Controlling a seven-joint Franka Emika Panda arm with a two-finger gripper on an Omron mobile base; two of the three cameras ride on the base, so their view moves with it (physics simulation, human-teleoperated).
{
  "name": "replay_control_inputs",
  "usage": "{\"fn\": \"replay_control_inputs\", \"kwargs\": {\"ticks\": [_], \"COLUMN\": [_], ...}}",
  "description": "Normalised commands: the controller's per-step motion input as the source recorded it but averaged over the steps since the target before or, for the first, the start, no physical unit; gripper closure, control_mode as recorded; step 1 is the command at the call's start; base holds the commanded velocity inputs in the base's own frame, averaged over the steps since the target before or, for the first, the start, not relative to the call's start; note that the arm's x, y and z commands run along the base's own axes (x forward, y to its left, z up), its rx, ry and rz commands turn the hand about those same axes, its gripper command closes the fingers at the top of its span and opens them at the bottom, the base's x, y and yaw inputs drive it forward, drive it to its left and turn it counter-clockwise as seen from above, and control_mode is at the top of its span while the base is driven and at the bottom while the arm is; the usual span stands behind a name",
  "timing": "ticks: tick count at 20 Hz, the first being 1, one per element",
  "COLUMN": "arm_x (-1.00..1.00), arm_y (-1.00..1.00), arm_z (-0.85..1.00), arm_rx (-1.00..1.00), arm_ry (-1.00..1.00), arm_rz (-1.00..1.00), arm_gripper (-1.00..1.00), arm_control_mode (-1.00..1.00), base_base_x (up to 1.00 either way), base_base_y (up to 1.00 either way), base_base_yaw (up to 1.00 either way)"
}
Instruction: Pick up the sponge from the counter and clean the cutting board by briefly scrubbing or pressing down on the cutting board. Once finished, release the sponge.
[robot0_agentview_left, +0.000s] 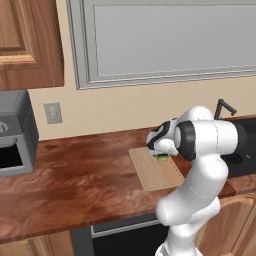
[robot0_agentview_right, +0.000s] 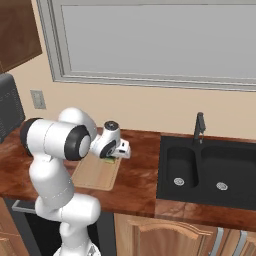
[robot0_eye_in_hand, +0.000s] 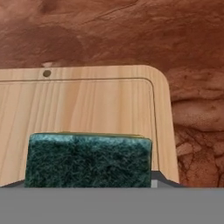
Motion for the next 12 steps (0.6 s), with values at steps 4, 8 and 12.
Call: {"fn": "replay_control_inputs", "kwargs": {"ticks": [4, 8, 12], "arm_x": [0.02, 0.05, 0.05], "arm_y": [0.03, 0.27, 0.44], "arm_z": [0.23, 0.04, -0.12], "arm_rx": [0.00, 0.00, 0.00], "arm_ry": [-0.11, -0.03, 0.00], "arm_rz": [0.00, 0.00, 0.00], "arm_gripper": [1.00, 1.00, 1.00], "arm_control_mode": [-1.00, -1.00, -1.00], "base_base_x": [0.00, 0.00, 0.00], "base_base_y": [0.00, 0.00, 0.00], "base_base_yaw": [0.00, 0.00, 0.00]}}
